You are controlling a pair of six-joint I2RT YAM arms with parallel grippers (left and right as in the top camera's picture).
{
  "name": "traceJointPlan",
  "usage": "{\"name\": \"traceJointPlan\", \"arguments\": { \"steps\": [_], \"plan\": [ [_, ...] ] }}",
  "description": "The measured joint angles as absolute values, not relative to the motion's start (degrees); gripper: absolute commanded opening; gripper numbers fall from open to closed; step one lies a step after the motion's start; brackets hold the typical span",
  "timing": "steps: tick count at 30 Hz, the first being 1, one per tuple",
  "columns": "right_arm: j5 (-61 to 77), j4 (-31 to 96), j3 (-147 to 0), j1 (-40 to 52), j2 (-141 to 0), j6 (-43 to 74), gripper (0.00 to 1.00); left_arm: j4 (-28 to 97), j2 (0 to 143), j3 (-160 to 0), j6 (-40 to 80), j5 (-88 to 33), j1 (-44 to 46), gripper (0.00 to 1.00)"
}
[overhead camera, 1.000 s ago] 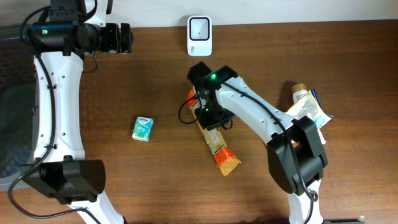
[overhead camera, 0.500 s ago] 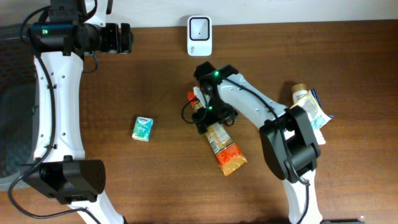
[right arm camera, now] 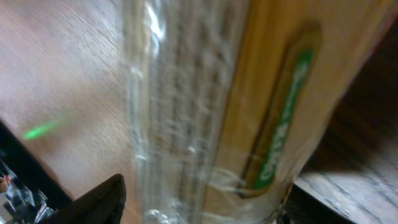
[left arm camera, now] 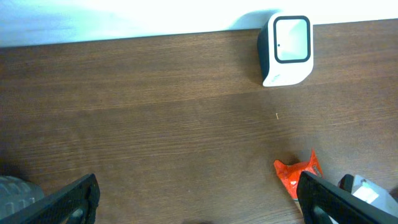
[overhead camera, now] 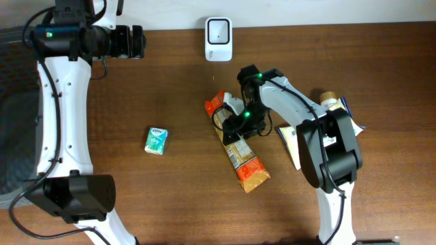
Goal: Scan the item barcode
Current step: 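Lift the pasta bag toward the scanner with the right gripper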
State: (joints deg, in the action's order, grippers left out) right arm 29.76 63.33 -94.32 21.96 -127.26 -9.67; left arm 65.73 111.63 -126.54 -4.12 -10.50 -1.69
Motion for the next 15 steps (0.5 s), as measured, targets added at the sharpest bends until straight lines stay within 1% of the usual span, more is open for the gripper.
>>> {"name": "traceJointPlan", "arguments": {
  "steps": [4,5,6,8,11,15],
  "plan": [
    [30.8,62.9,-93.2,21.9,-127.3,-10.0,0.23,65.7,111.6,-126.5,-4.1,-10.5,-1.7,0.99],
    [31.5,62.8,-93.2,21.9,-127.3,-10.2,0.13,65.7,111.6,-126.5,-4.1,-10.5,-1.7,0.99],
    [32.4,62.7,-93.2,21.9,-127.3,-10.3,0.09,65.7,111.6,-126.5,-4.1,-10.5,-1.7,0.99],
    [34.8,62.4,-93.1,21.9,-127.3,-10.2,0.04,65.7,111.6,-126.5,-4.1,-10.5,-1.7,0.99],
    [38.4,62.7,-93.1,21.8,-127.8,-10.3,0.04,65.7,111.6,-126.5,-4.1,-10.5,-1.7,0.99],
    [42.8,70.1,-95.6,20.9,-128.0,-10.2,0.04,65.8,111.6,-126.5,-4.1,-10.5,-1.7,0.99]
  ]
}}
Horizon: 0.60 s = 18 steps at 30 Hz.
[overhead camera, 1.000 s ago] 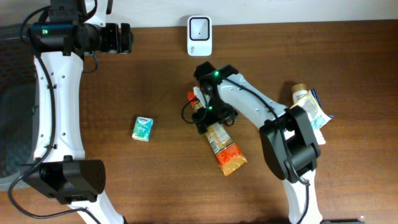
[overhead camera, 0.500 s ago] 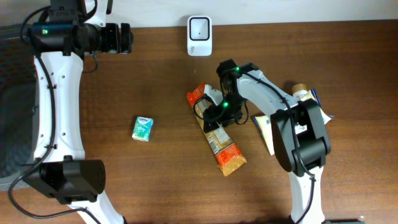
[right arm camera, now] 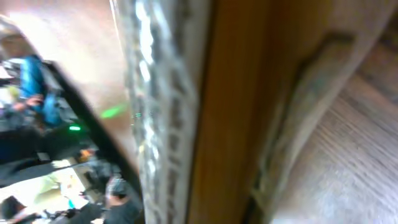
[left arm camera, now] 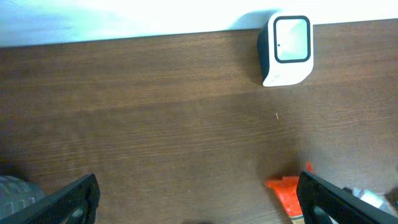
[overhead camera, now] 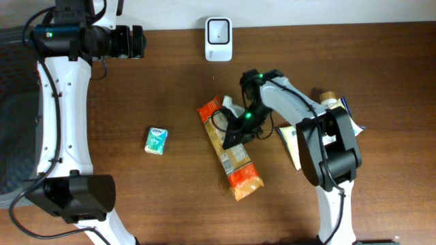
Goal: Scan the item barcode
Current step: 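Lift the pasta bag toward the scanner with the right gripper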
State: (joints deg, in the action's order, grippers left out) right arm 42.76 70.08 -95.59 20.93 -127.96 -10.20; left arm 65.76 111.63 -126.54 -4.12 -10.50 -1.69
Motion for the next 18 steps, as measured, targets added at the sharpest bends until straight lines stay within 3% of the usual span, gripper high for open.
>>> {"name": "traceJointPlan", "arguments": {
  "steps": [10,18],
  "plan": [
    [70.0,71.9,-113.4,3.2,-120.9,-9.1,0.04,65.7,111.6,-126.5,-4.1,-10.5,-1.7,0.99],
    [74.9,71.6,-118.7,-9.1,-120.2,-4.3,0.04,65.7,111.6,-126.5,-4.1,-10.5,-1.7,0.99]
  ]
}}
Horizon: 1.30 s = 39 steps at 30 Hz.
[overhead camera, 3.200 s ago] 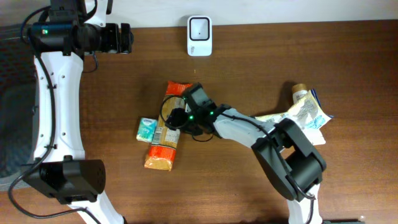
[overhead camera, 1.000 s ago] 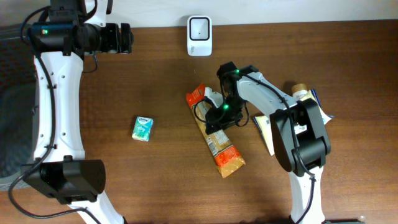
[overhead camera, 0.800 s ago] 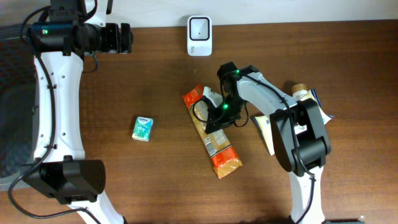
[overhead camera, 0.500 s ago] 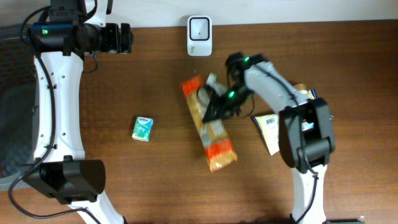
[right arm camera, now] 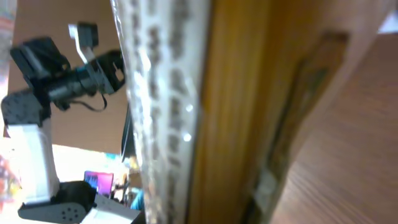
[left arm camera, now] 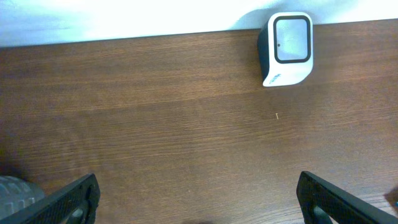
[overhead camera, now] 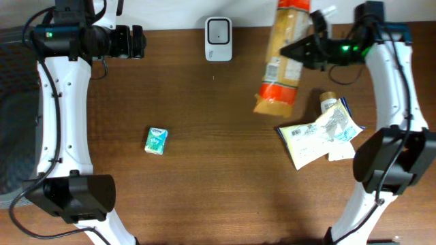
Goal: Scan the item barcode
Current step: 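Lift the pasta bag toward the scanner with the right gripper, then hold the pasta bag's barcode in front of the scanner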
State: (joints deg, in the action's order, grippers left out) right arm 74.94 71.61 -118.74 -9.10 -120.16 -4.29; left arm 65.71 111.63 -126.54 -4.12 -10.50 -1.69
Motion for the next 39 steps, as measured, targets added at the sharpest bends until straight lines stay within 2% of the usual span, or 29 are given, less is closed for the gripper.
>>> {"name": "traceJointPlan", "arguments": {
  "steps": [5,13,16,21,25,30,39],
  "plan": [
    [75.1,71.4,-120.2,-12.3,-120.2,-3.4,0.04,65.7,111.6,-126.5,-4.1,-10.5,-1.7,0.99],
    [75.2,68.8,-120.2,-11.8,-120.2,-3.2,0.04,65.7,111.6,-126.5,-4.1,-10.5,-1.7,0.99],
    [71.1,66.8,-120.2,-10.8,-119.8,-3.1,0.04,65.7,111.6,-126.5,-4.1,-10.5,-1.7,0.99],
    [46.4,59.0,-121.1,-0.3,-116.7,-3.0,0.04,65.7,111.6,-126.5,-4.1,-10.5,-1.7,0.99],
    [19.8,48.7,-121.3,13.5,-115.7,-4.0,0.04,65.7,111.6,-126.5,-4.1,-10.5,-1.7,0.99],
    [-9.5,30.8,-121.6,26.6,-119.4,-19.0,0.04,65.7,111.6,-126.5,-4.1,-10.5,-1.7,0.99],
    [-18.3,6.2,-121.5,27.0,-134.9,-39.4,0.04,65.7,111.6,-126.5,-4.1,-10.5,-1.7,0.99]
  ]
}}
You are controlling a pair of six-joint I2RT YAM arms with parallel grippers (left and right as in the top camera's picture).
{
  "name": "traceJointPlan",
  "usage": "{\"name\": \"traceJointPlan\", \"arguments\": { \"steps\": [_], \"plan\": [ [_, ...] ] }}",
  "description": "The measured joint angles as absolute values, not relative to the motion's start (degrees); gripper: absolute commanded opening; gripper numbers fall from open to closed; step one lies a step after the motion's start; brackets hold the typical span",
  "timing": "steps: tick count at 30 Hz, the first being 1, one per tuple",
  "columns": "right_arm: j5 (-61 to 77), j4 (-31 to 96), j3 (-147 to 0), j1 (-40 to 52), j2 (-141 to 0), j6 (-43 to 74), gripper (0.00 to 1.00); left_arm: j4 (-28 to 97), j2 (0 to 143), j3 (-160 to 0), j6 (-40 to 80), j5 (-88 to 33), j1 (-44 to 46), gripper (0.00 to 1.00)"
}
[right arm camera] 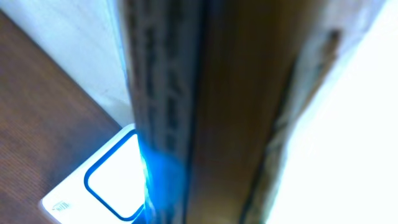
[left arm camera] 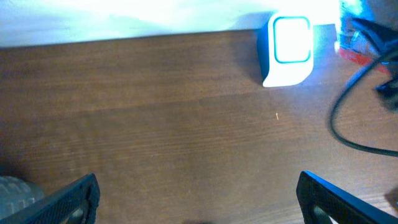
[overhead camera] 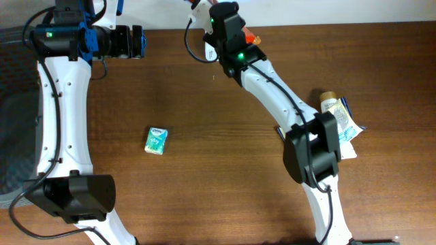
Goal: Scan the item barcode
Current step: 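Hold the pasta bag's barcode in front of the scanner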
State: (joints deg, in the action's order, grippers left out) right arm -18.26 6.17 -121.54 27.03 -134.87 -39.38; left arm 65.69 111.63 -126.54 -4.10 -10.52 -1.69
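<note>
My right gripper (overhead camera: 225, 26) is shut on the long packet with orange ends (right arm camera: 236, 112), held right over the white barcode scanner (left arm camera: 287, 50) at the table's back edge. Blue light from the scanner (right arm camera: 112, 177) falls on the packet's printed side. In the overhead view the arm hides the scanner, and only an orange end of the packet (overhead camera: 249, 35) shows. That orange end (left arm camera: 356, 53) also shows beside the scanner in the left wrist view. My left gripper (left arm camera: 196, 211) is open and empty, far left of the scanner.
A small teal box (overhead camera: 157, 140) lies left of the middle of the table. Crumpled packets (overhead camera: 344, 129) and a bottle (overhead camera: 329, 101) lie at the right side. A black cable (left arm camera: 354, 118) hangs from the right arm near the scanner.
The right gripper, which held the packet in the air to the right of the scanner, now holds it over the scanner. The scanner now glows blue. The left arm has not moved.
The packet lay in the middle of the table with the right gripper on it. Then it lay slightly further left, still down. Then it was held in the air at the back right. Now it is at the lit scanner.
</note>
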Motion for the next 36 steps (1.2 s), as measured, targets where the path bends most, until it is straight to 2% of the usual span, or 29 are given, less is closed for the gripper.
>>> {"name": "traceJointPlan", "arguments": {
  "steps": [2,6,22,32,36],
  "plan": [
    [-18.6,-1.9,-121.6,27.0,-137.7,-43.3,0.04,65.6,111.6,-126.5,-4.1,-10.5,-1.7,0.99],
    [-18.7,-7.2,-121.6,27.0,-140.9,-48.8,0.04,65.7,111.6,-126.5,-4.1,-10.5,-1.7,0.99],
    [-18.6,-5.2,-121.6,27.1,-142.1,-56.0,0.04,65.7,111.6,-126.5,-4.1,-10.5,-1.7,0.99],
    [-18.7,-5.1,-121.6,27.0,-142.1,-56.8,0.04,65.7,111.6,-126.5,-4.1,-10.5,-1.7,0.99],
    [-18.6,0.2,-121.6,26.9,-141.4,-54.3,0.04,65.7,111.6,-126.5,-4.1,-10.5,-1.7,0.99]
  ]
}}
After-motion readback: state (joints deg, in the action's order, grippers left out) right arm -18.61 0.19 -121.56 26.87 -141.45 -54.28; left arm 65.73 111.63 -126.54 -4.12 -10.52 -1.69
